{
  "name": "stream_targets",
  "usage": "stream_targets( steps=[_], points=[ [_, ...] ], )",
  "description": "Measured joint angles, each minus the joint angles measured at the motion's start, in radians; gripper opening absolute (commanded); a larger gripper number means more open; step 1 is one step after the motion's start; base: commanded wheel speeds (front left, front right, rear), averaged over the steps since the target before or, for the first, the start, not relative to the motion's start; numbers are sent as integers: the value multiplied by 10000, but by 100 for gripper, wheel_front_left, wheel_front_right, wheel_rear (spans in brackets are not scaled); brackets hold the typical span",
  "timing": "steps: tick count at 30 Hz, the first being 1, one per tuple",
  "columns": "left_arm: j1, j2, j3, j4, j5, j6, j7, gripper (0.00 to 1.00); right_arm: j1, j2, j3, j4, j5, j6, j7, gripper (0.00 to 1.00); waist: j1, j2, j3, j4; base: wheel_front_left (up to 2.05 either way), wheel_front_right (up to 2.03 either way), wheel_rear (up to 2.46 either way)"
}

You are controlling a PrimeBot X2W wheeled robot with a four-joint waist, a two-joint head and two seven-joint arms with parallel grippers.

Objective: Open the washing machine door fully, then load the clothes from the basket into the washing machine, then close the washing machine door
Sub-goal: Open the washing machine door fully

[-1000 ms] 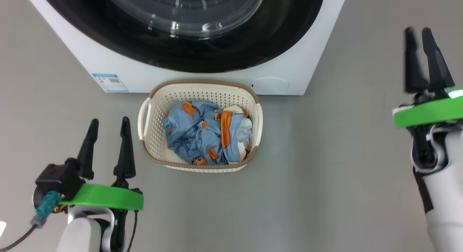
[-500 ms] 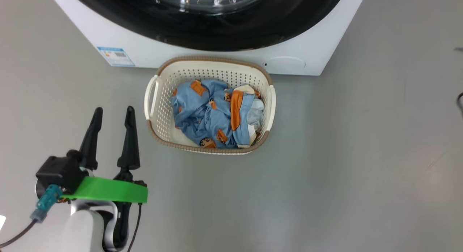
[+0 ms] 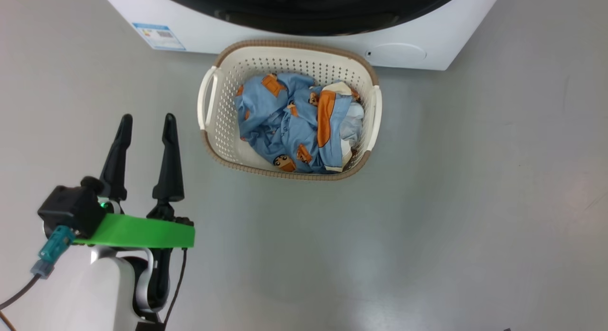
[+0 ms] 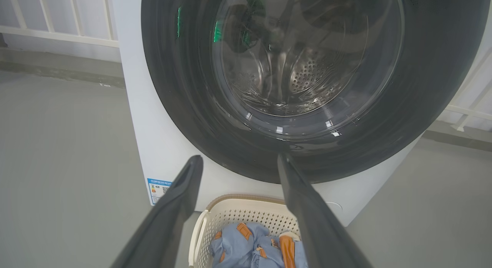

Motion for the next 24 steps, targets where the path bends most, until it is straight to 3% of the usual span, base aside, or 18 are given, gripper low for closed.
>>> stream_targets(
  steps=[8,24],
  points=[
    [-155,-4,-54,4,-146,0,0,100,-763,-173,222,493,874,0,1687,0,0,0,369,216,0,0,0],
    [-364,-40,-104,0,-466,0,0,100,-2271,-261,761,1319,957,0,3051,0,0,0,918,580,0,0,0]
  ],
)
